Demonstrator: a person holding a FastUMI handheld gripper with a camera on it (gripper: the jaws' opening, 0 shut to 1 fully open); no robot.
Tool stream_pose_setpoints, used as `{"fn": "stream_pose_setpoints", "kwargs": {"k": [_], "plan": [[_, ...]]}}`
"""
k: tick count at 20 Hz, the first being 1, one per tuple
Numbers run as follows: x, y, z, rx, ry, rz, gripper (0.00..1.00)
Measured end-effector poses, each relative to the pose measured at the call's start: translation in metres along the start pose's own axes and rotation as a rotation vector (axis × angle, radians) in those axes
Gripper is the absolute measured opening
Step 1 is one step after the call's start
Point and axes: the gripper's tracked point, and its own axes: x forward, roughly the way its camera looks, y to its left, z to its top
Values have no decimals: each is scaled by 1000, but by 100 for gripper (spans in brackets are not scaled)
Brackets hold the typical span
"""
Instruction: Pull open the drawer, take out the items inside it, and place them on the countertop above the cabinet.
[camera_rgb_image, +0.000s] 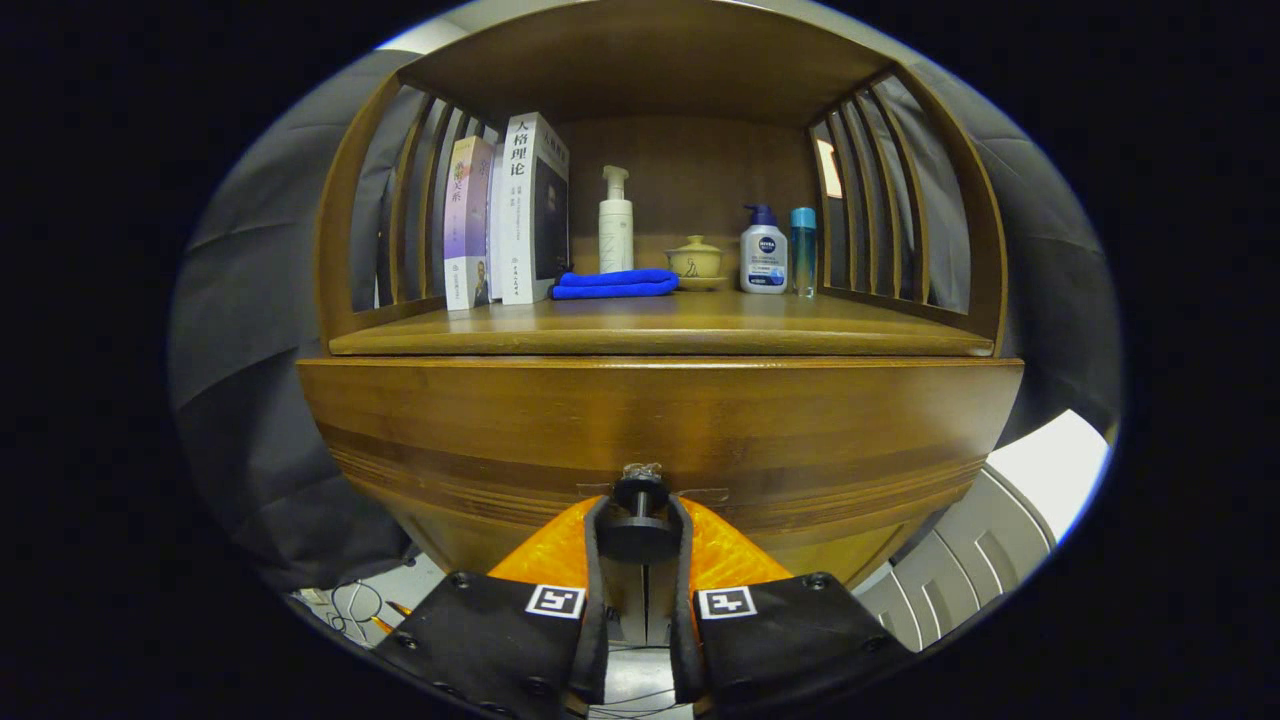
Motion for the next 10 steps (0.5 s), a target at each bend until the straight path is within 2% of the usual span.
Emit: {"fn": "stream_pose_setpoints", "kwargs": {"k": [10], "plan": [[-57, 2, -19, -4, -24, 22, 27]]}}
